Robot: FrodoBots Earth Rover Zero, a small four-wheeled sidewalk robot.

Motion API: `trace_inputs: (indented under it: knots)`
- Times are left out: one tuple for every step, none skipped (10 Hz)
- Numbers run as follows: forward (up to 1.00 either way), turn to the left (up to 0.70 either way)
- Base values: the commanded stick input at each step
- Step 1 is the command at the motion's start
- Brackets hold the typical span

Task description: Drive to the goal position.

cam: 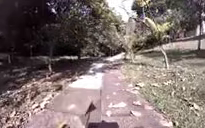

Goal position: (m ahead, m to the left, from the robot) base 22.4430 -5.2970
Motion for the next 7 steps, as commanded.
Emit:
trace_inputs:
  knots:
    - [0.7,0.0]
    - [0.7,0.0]
    - [0.7,0.0]
    - [0.7,0.0]
    - [0.7,0.0]
    - [0.7,0.0]
    - [0.7,0.0]
